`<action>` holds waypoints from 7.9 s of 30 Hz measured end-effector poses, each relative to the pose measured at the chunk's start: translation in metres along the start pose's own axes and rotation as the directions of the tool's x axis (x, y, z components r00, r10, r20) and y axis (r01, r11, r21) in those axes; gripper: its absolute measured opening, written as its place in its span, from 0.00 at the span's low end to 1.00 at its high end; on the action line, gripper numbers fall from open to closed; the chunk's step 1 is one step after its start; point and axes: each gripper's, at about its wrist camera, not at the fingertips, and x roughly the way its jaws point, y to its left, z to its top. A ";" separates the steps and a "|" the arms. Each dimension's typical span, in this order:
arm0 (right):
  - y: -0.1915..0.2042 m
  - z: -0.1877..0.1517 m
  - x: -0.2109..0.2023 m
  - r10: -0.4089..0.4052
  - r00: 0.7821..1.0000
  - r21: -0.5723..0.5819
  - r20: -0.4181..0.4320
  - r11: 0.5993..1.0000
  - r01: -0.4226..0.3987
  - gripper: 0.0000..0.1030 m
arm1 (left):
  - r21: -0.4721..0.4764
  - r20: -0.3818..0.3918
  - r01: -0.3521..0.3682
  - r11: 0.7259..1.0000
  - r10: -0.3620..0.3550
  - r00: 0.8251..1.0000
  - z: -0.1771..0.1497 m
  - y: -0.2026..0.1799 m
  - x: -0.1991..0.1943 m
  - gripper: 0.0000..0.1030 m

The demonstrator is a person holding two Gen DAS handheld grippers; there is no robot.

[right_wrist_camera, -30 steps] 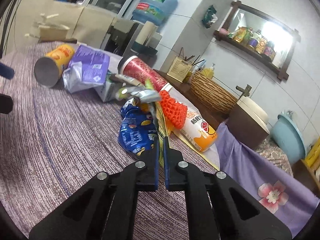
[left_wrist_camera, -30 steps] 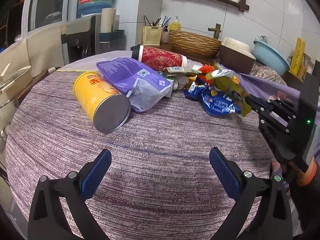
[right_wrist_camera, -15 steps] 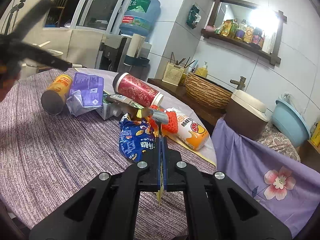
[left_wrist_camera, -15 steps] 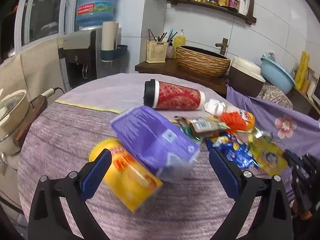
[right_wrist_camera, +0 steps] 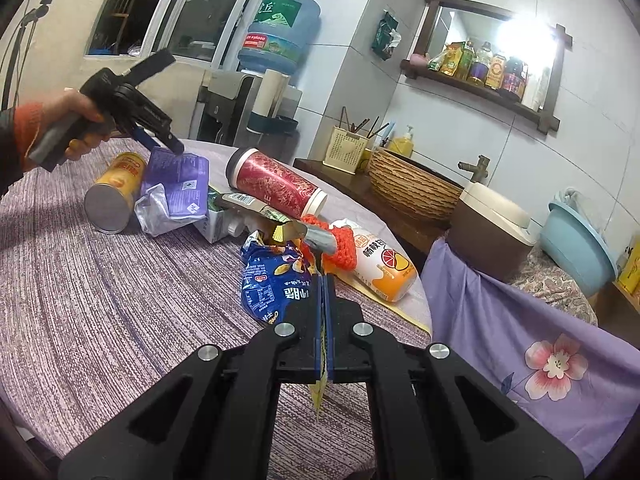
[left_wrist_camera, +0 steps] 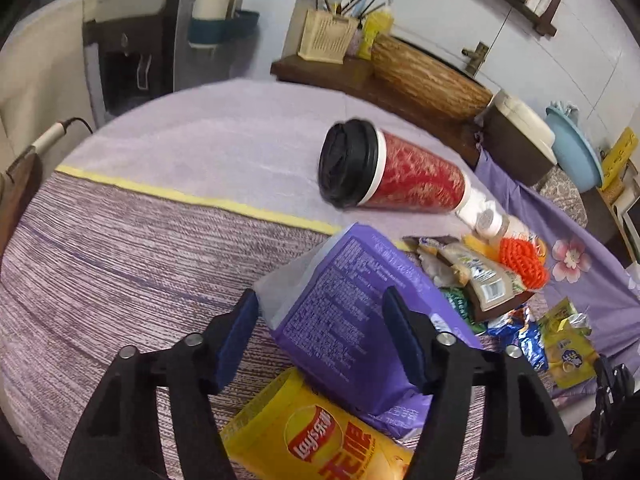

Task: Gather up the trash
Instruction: 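Lift the yellow wrapper with the right tool while the left tool grasps the purple bag, then drop the wrapper into the black bin with the right tool while the left lifts the purple bag, then lower the purple bag into the black bin and open the left tool, then move the right tool back to the table and grasp the blue chip bag, then grasp the yellow Lay's can with the left tool, then drop the blue chip bag into the bin with the right tool while the left lifts the can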

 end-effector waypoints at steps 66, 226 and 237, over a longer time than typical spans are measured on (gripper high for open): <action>-0.176 -0.238 0.045 -0.025 0.903 0.512 -0.429 0.817 0.266 0.02 | 0.414 0.168 0.185 0.891 -0.274 0.947 -0.165 -0.362 -0.006 0.12; 0.013 -0.049 0.010 0.362 0.921 0.273 -0.147 0.909 -0.314 0.27 | -0.174 0.186 -0.105 0.979 0.137 0.973 -0.131 -0.070 -0.067 0.64; -0.017 -0.075 -0.017 0.288 0.952 0.372 -0.106 0.899 -0.231 0.27 | 0.011 0.274 0.019 1.000 -0.022 0.961 -0.164 -0.173 -0.081 0.64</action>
